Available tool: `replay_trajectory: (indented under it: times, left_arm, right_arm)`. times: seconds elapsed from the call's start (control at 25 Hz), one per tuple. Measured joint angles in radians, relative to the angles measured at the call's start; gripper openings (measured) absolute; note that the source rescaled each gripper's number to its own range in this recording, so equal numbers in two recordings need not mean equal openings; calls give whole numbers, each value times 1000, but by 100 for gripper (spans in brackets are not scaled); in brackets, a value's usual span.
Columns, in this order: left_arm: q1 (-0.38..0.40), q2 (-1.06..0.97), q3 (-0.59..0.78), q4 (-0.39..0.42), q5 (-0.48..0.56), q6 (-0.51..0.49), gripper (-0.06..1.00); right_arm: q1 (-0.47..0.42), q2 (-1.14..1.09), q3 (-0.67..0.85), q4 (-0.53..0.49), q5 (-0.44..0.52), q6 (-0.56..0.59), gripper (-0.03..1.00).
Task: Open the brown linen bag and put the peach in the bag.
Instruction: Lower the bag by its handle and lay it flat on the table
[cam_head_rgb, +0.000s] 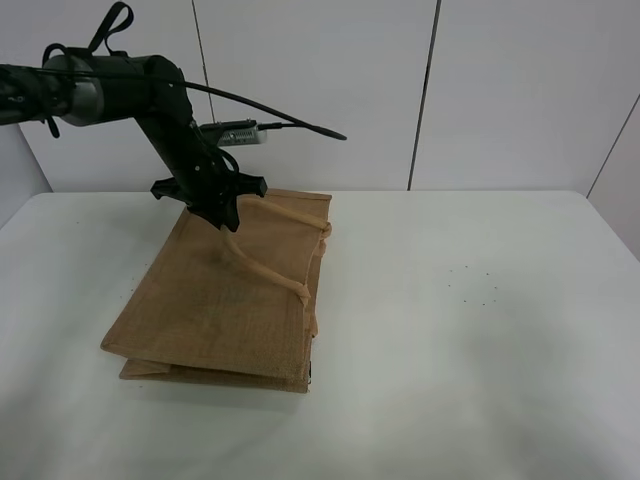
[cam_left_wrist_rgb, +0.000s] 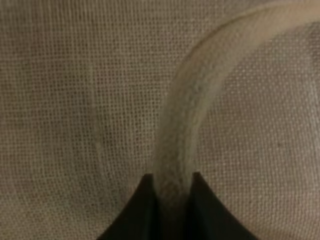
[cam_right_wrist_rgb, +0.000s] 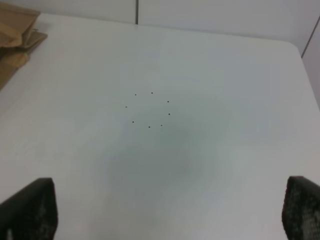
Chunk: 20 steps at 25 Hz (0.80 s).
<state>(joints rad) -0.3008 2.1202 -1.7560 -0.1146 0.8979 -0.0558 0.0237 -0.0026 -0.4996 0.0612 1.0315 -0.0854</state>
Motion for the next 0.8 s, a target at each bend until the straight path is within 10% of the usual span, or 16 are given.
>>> replay_trajectory:
  times: [0.28,0.8]
  left_arm:
    - [0,0,-1,-2,-6,61,90]
    - [109,-1,-168,221,181,-9,100]
  right_arm:
    - [0,0,0,0,0,0,100]
    - [0,0,0,0,0,1,100]
